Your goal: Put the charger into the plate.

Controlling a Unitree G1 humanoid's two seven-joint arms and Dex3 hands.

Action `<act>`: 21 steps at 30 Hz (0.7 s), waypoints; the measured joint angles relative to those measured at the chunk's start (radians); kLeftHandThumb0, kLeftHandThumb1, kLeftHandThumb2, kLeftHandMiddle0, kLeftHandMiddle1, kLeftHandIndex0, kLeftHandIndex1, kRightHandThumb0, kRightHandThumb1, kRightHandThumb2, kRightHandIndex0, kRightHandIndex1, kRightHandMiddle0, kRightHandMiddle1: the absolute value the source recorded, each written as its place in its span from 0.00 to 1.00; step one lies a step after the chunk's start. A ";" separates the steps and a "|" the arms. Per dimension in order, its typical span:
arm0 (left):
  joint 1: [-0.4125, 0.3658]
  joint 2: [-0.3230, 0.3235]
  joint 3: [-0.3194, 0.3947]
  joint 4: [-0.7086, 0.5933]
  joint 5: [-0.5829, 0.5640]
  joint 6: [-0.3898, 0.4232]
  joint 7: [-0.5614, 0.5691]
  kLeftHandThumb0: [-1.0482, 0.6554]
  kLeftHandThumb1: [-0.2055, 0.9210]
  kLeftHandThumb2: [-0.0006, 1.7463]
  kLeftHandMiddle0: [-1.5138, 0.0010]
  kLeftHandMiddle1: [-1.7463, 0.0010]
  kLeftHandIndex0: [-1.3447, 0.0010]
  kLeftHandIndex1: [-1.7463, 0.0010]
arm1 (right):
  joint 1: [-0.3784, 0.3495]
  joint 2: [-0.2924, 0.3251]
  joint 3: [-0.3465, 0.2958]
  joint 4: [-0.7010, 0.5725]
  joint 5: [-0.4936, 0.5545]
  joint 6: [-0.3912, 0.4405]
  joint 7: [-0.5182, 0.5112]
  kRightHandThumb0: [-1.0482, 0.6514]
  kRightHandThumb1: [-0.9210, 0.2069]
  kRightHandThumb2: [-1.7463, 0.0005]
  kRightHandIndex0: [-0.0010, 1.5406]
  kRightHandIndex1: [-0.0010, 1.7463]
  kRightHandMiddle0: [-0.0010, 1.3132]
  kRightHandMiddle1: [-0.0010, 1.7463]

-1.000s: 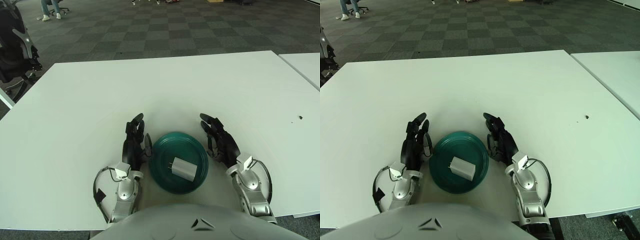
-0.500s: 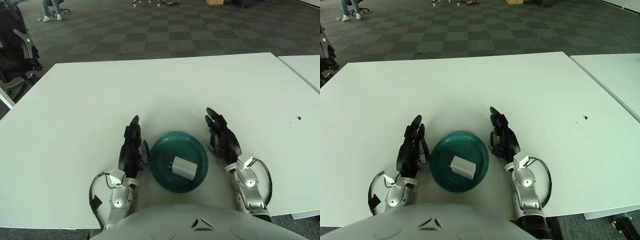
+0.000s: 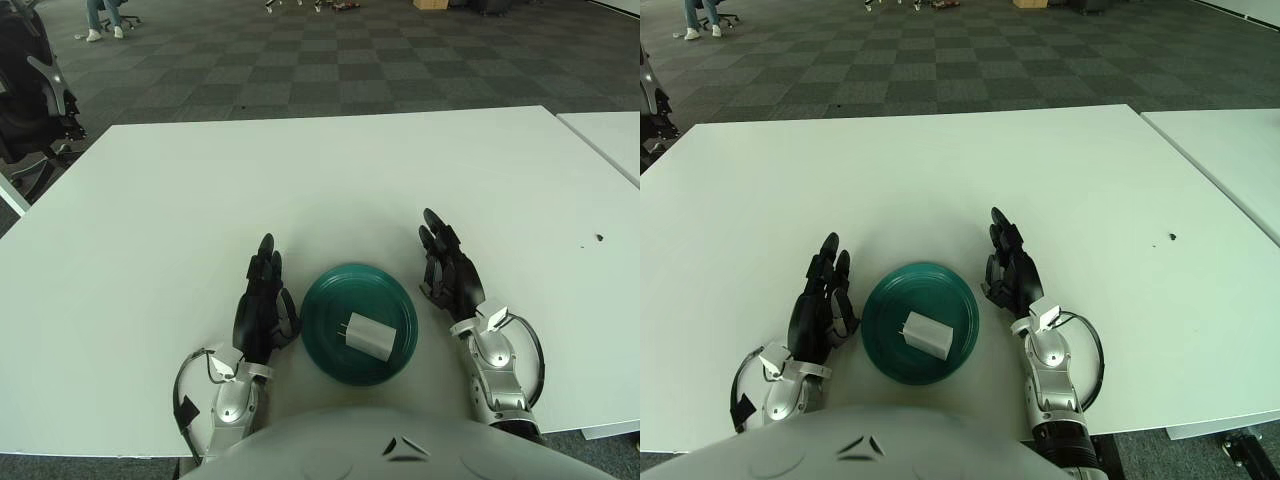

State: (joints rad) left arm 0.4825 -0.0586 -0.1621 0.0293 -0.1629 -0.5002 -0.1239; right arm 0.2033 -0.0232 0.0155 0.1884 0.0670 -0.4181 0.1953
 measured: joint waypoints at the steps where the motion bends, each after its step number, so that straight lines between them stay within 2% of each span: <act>1: 0.001 0.001 0.001 0.000 -0.002 -0.001 -0.005 0.01 1.00 0.62 1.00 1.00 1.00 1.00 | -0.002 0.002 -0.003 0.001 0.000 -0.006 0.003 0.06 0.00 0.46 0.00 0.00 0.00 0.03; 15: 0.007 0.000 0.008 0.000 -0.008 -0.007 -0.031 0.00 1.00 0.63 1.00 1.00 1.00 1.00 | -0.007 0.020 -0.024 0.008 0.002 -0.034 0.014 0.07 0.00 0.47 0.00 0.00 0.00 0.02; 21: 0.010 -0.003 0.011 -0.001 -0.002 -0.010 -0.031 0.00 1.00 0.63 1.00 1.00 1.00 1.00 | -0.003 0.024 -0.027 0.005 -0.004 -0.026 -0.020 0.08 0.00 0.47 0.00 0.00 0.00 0.00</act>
State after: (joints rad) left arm 0.4929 -0.0618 -0.1507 0.0287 -0.1649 -0.5099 -0.1550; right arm 0.1999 0.0007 -0.0114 0.1937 0.0630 -0.4438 0.1754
